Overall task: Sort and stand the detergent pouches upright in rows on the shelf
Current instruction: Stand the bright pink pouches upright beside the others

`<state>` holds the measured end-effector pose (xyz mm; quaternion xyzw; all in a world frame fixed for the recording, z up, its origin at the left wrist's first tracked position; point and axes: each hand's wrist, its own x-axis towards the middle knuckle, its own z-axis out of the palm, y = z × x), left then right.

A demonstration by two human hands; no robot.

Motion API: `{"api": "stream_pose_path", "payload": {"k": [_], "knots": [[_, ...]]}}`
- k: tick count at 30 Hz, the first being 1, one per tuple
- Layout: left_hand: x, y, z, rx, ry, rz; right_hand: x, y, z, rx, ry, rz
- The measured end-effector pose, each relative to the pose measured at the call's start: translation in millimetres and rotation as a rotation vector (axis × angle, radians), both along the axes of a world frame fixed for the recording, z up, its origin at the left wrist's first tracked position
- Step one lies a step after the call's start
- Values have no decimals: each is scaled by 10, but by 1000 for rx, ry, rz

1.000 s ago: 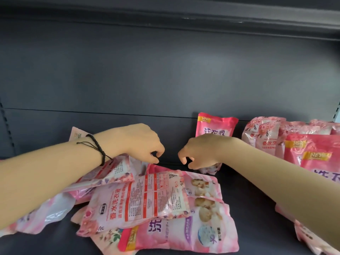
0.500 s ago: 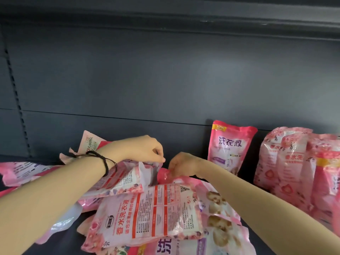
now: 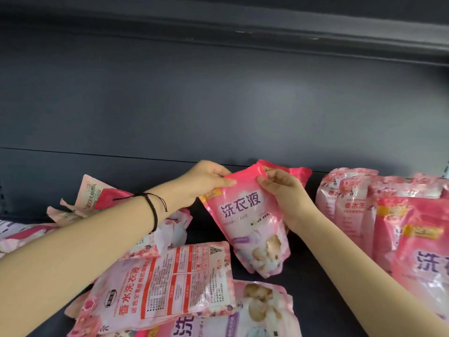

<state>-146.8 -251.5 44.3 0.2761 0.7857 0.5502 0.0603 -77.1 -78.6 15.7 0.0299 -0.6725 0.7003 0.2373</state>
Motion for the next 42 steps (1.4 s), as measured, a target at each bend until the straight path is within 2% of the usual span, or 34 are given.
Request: {"api": "stream_pose_path", "payload": {"k": [4, 7, 9, 12, 14, 19, 23, 27, 32, 42], "knots": [[107, 199, 11, 112, 30, 34, 202, 103, -171, -102, -9, -114], [235, 275, -78, 291, 6, 105, 299, 133, -291, -130, 0, -172], [296, 277, -183, 447, -100, 148, 370, 123, -352, -96, -32, -199], [389, 300, -367, 607, -371, 140, 452, 123, -474, -115, -97, -231], [467, 370, -463, 570, -478, 113, 488, 133, -538, -164, -139, -239], [598, 657, -481, 578, -493, 178, 538, 150, -587, -323, -109, -282], [581, 967, -427, 601, -572, 249, 459, 257, -540, -441, -76, -414], [564, 1200, -512, 603, -543, 304, 338, 430, -512, -513, -72, -481], [503, 1220, -555, 558, -385, 310, 232, 474, -557, -562, -79, -440], [219, 829, -542, 216, -65, 62, 297, 619, -559, -46, -182, -510]]}}
